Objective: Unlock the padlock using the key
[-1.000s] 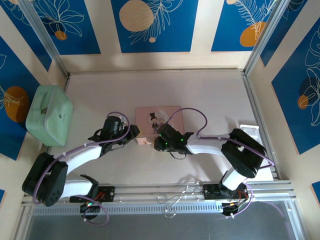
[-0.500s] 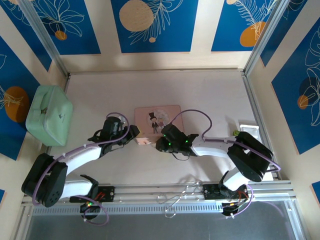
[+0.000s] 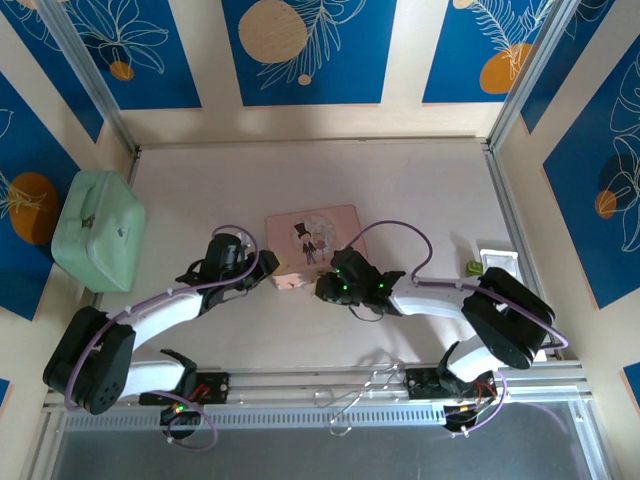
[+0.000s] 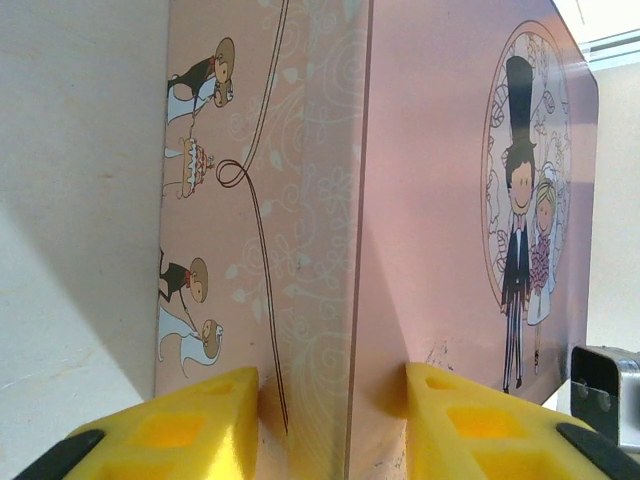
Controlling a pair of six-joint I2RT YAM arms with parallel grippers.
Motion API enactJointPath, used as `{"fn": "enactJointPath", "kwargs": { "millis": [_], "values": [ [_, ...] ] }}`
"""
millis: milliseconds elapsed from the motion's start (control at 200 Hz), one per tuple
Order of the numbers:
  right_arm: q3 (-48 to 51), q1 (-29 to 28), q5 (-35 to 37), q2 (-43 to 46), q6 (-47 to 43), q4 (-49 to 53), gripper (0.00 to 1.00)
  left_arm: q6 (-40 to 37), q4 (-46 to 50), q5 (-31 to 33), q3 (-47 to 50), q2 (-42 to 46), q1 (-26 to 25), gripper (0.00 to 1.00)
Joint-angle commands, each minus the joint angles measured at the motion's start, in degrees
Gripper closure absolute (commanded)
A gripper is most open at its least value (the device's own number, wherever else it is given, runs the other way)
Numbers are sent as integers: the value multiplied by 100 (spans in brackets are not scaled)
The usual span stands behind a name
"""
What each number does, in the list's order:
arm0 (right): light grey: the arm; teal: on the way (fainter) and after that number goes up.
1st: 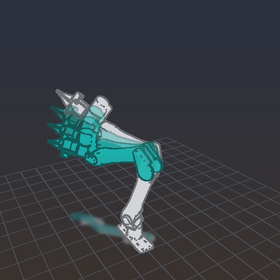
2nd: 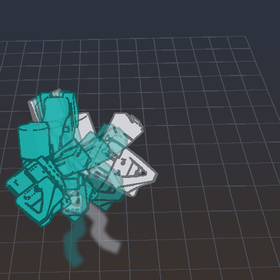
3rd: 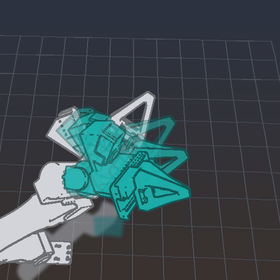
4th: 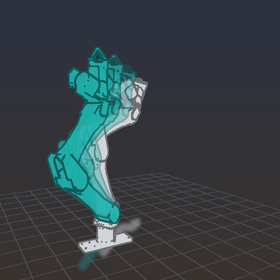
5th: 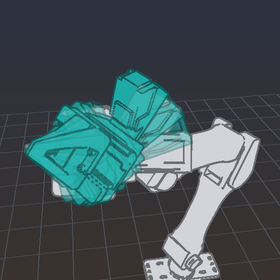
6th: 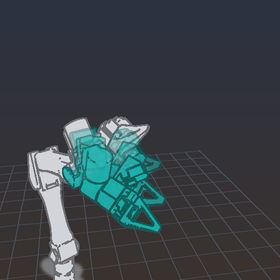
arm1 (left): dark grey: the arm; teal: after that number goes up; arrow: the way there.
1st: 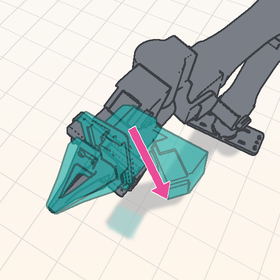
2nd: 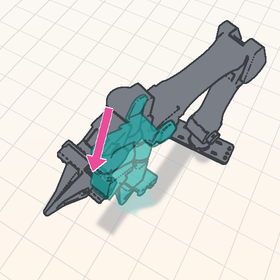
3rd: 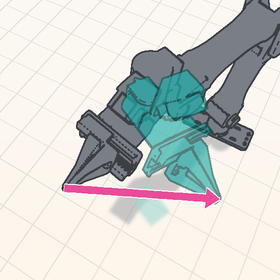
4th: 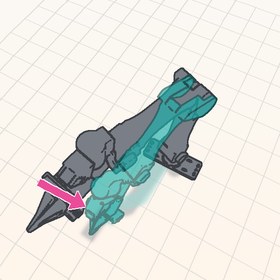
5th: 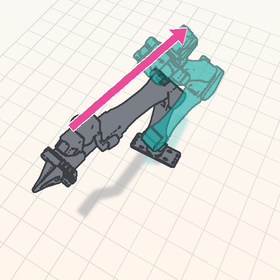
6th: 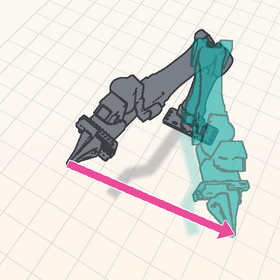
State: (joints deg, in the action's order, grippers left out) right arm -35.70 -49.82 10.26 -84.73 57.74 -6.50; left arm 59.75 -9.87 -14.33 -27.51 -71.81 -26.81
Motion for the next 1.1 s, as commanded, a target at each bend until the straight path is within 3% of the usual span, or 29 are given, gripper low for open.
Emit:
{"fn": "enactJointPath", "kwargs": {
  "millis": [0,115,325,555,760,940,1090],
  "values": [
    [89,105,56,123,23,-53,92,-60,769,492,167,-225,53,62],
    [-21,78,82,27,155,270,93,-43,741,476,149,-242,50,62],
    [-965,51,462,-326,836,2463,94,-118,806,492,88,-249,51,62],
    [-2259,69,640,-1296,735,4114,97,-116,765,457,77,-264,53,62],
    [-2253,0,665,-1460,777,3872,98,-164,854,448,31,-220,53,62],
    [-1722,-13,870,-750,729,3231,97,-197,918,499,0,-202,48,62],
    [-1171,188,539,-115,333,2297,97,-207,942,505,0,-203,53,62]
  ]
}}
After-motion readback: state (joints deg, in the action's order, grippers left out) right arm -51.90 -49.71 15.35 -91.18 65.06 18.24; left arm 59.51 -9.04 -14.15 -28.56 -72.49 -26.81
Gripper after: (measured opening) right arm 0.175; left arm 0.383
